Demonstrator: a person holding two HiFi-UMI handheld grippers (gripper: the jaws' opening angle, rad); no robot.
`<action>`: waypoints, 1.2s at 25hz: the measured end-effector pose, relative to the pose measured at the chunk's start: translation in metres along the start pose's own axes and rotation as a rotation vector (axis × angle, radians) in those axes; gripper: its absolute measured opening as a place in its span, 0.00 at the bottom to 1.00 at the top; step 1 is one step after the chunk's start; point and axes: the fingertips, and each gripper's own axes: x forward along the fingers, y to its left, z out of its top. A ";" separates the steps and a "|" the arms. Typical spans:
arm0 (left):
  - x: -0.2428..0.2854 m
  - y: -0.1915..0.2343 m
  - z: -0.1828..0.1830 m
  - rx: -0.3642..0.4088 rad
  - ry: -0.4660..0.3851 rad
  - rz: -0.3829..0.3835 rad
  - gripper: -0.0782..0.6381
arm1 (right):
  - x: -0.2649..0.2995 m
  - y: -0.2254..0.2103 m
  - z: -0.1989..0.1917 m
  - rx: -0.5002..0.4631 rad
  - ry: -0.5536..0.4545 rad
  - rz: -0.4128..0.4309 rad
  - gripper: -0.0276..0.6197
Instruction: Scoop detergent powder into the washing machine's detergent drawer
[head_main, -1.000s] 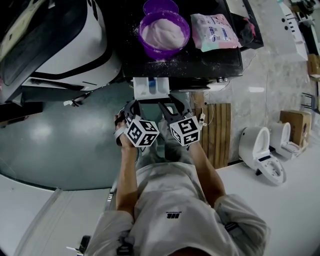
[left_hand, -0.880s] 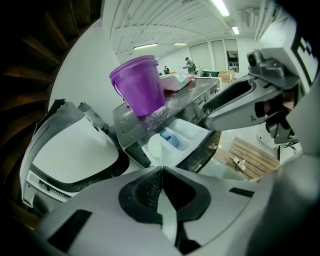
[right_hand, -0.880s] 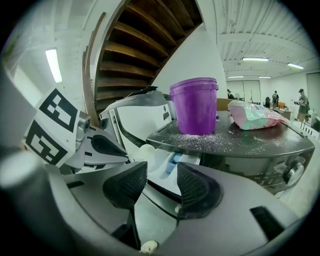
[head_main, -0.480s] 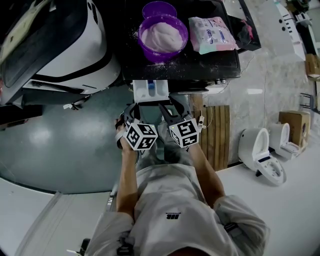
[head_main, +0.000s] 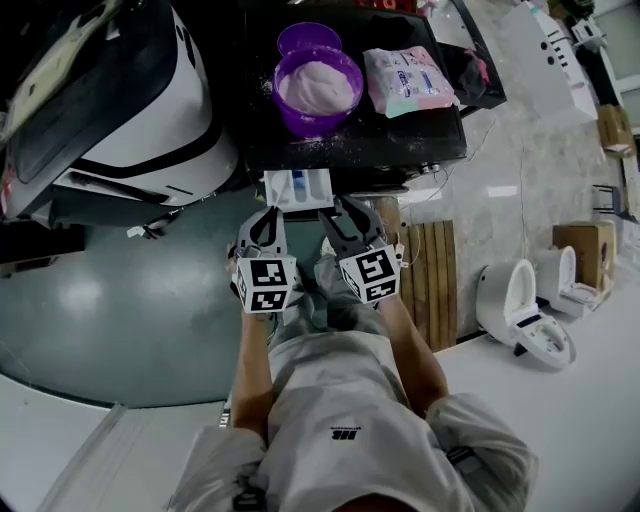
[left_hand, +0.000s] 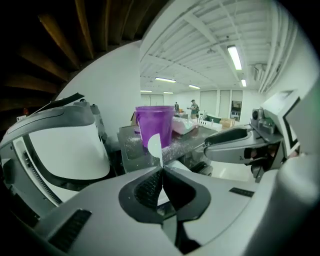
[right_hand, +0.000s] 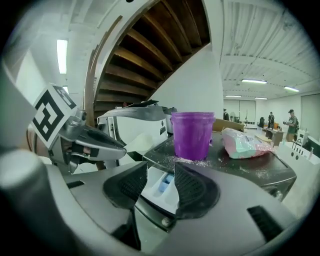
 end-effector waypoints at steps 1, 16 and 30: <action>-0.005 -0.001 0.007 -0.007 -0.026 -0.013 0.13 | -0.004 0.000 0.006 -0.006 -0.012 -0.009 0.30; -0.018 -0.038 0.043 -0.047 -0.113 -0.075 0.13 | -0.034 -0.026 0.046 -0.075 -0.071 -0.026 0.29; 0.007 -0.065 0.101 -0.175 -0.164 0.214 0.13 | -0.024 -0.092 0.073 -0.157 -0.094 0.287 0.29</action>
